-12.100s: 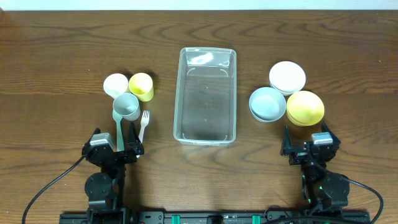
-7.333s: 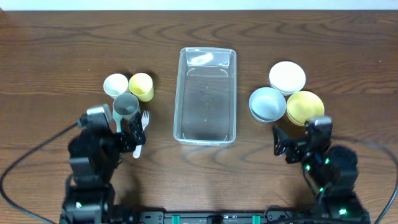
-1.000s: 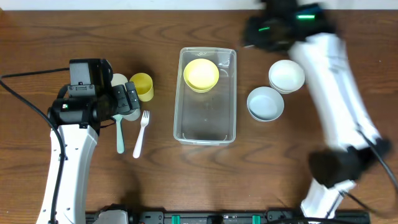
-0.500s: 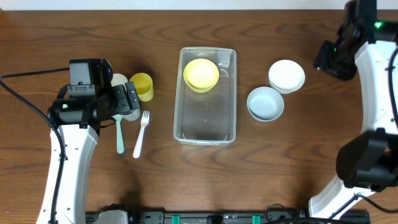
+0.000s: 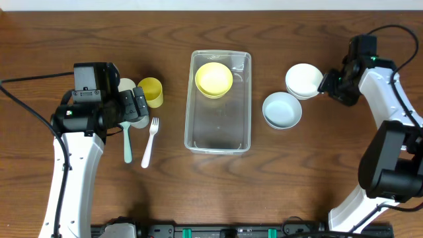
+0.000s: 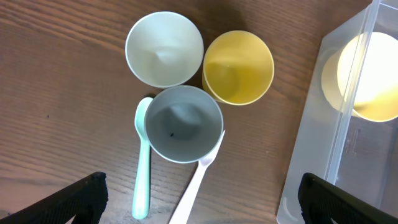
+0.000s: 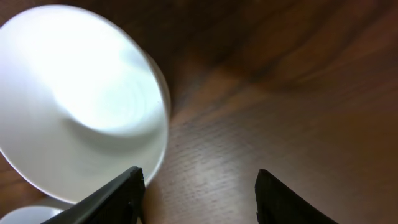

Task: Pack container
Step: 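Move the right gripper to the white bowl and grasp its rim, then carry the white bowl and stack it on the yellow bowl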

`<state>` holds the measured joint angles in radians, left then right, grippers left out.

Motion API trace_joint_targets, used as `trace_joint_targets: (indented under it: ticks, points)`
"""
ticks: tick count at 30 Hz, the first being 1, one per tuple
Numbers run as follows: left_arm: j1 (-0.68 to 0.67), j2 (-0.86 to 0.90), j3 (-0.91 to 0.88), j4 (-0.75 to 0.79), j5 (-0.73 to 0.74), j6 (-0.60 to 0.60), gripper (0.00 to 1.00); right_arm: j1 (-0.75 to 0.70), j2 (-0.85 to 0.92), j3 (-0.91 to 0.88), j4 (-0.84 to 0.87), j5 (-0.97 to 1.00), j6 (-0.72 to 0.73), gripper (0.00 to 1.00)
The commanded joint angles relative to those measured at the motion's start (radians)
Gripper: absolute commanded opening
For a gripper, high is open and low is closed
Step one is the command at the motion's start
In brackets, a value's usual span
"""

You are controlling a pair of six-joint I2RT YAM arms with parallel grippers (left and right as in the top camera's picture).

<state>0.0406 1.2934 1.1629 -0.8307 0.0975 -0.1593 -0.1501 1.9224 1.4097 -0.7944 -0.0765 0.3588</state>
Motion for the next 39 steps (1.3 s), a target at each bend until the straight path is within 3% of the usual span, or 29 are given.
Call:
trace_joint_targets:
  ticks: [1, 8, 12, 17, 23, 32, 39]
  points:
    - [0.004, 0.002, 0.013, -0.003, -0.013, 0.009, 0.98, 0.007, 0.043, -0.008, 0.03, -0.068, 0.013, 0.58]
    - [0.004, 0.002, 0.013, -0.003, -0.013, 0.009, 0.98, 0.007, 0.132, -0.008, 0.074, -0.082, 0.042, 0.5]
    - [0.004, 0.002, 0.013, -0.003, -0.013, 0.009, 0.98, 0.008, 0.14, -0.006, 0.096, -0.082, 0.045, 0.33]
    - [0.004, 0.002, 0.013, -0.003, -0.013, 0.009, 0.98, 0.007, 0.132, 0.032, 0.074, -0.082, 0.044, 0.22]
    - [0.004, 0.002, 0.013, -0.003, -0.013, 0.009, 0.98, 0.015, 0.13, 0.178, -0.077, -0.08, 0.021, 0.03]
    - [0.004, 0.002, 0.013, -0.003, -0.013, 0.009, 0.98, 0.147, 0.077, 0.514, -0.365, 0.013, -0.025, 0.01]
    - [0.004, 0.002, 0.013, -0.003, -0.013, 0.009, 0.98, 0.384, 0.02, 0.686, -0.427, -0.029, -0.045, 0.01]
